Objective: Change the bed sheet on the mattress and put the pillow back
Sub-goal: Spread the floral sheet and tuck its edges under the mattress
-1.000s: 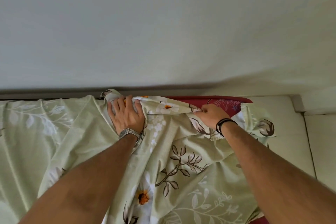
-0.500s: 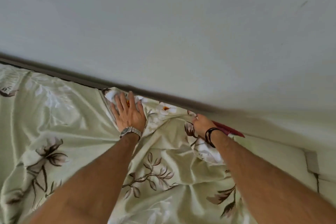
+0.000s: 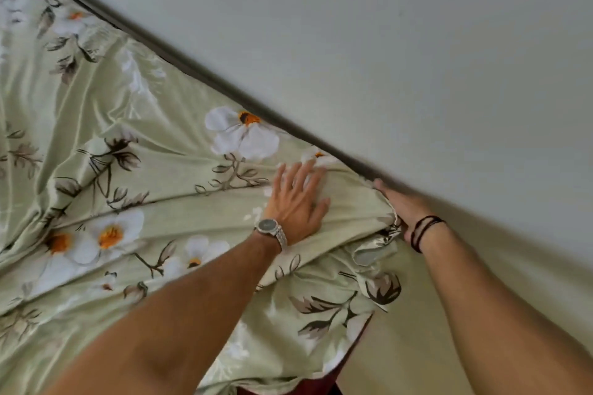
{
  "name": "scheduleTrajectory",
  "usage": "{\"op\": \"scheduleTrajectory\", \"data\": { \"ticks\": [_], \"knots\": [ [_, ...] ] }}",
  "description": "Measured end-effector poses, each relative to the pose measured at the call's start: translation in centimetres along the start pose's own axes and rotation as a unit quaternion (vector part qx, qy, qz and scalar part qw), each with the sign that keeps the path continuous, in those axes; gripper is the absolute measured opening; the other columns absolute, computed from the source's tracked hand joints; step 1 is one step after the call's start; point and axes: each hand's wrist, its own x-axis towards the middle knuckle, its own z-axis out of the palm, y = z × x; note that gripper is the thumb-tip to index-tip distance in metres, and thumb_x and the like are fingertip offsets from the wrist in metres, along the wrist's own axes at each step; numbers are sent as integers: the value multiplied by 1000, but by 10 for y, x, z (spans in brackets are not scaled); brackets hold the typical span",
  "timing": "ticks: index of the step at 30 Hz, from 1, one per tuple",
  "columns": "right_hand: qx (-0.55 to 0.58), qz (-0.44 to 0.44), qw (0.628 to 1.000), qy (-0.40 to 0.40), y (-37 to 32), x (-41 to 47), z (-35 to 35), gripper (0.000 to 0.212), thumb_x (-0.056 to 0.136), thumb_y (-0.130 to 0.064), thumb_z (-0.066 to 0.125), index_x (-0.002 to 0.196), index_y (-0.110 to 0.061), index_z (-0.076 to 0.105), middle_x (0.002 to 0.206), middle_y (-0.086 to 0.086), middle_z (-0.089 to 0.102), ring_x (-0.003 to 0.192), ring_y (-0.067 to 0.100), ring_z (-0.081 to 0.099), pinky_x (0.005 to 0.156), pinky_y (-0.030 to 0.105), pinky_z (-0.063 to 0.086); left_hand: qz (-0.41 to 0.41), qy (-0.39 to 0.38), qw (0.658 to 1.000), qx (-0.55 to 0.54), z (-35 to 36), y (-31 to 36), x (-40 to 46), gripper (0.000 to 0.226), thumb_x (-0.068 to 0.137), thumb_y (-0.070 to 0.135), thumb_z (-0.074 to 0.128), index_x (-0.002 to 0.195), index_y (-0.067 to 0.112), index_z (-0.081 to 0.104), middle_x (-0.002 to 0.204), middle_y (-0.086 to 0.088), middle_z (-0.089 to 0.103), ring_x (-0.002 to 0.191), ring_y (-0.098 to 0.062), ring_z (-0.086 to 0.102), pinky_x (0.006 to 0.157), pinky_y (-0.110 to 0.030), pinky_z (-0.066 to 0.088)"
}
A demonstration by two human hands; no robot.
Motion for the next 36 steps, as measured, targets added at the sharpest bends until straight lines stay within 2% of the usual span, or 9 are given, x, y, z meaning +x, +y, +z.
{"op": "scheduleTrajectory", "data": {
  "ticks": [2,5,9,13,19,24,28,32,36],
  "knots": [
    [-66,54,983,-164,9,-12,-28,49,82,-45,83,115,-10,76,112,12,76,89,23,75,75,37,63,32,-5,999,0,8,26,-23,61,98,62,40,144,22,45,149,-4,43,135,-26,40,119,-53,22],
    [-120,20,965,-231,31,-17,-53,53,79,-35,88,124,-12,72,125,13,72,110,33,66,106,52,49,73,-15,997,-11,20,54,-59,64,92,71,43,131,21,51,132,-2,50,117,-23,48,107,-50,33],
    [1,-67,976,-208,63,-33,-60,57,75,-36,88,114,-8,57,102,10,76,98,27,71,94,43,56,72,-56,996,5,32,73,-81,70,88,79,42,129,24,54,126,2,53,112,-22,50,102,-49,36],
    [-270,-135,930,-209,93,-48,-51,84,68,-61,88,134,-30,45,122,-8,71,112,9,69,100,38,55,32,-97,995,-13,18,82,-59,32,91,49,47,119,33,52,112,9,53,101,-17,51,90,-40,37],
    [-484,-262,835,-3,98,-65,-38,78,71,-64,80,130,-24,50,129,-8,43,120,15,45,100,33,45,10,-149,973,-178,-3,91,-39,16,97,44,44,93,33,54,85,15,63,73,-12,61,67,-34,53],
    [-163,-206,965,-14,116,-81,-48,35,84,-22,79,115,-29,64,111,-8,72,97,6,68,89,35,56,-43,-152,952,-262,-11,100,-39,35,101,54,41,108,36,69,81,14,73,68,-5,66,66,-30,58],
    [29,-134,984,116,116,-75,-96,22,92,0,64,95,-22,66,83,4,73,69,21,65,70,33,49,-16,-143,952,-271,-15,109,-31,31,102,46,47,111,36,75,91,16,76,76,1,66,66,-24,53],
    [-230,-135,929,257,115,-56,-145,14,93,-12,60,93,-25,65,65,3,60,58,26,55,60,30,42,52,-62,990,-114,-11,103,-11,30,98,24,51,127,28,61,123,4,59,105,-13,53,87,-30,46],
    [-253,-87,877,398,96,-51,-123,27,95,-18,53,113,-28,70,100,15,72,95,38,68,75,37,52,130,-34,991,-20,-8,102,18,45,93,15,57,137,22,56,140,-1,55,126,-22,51,110,-41,39]
  ]
}}
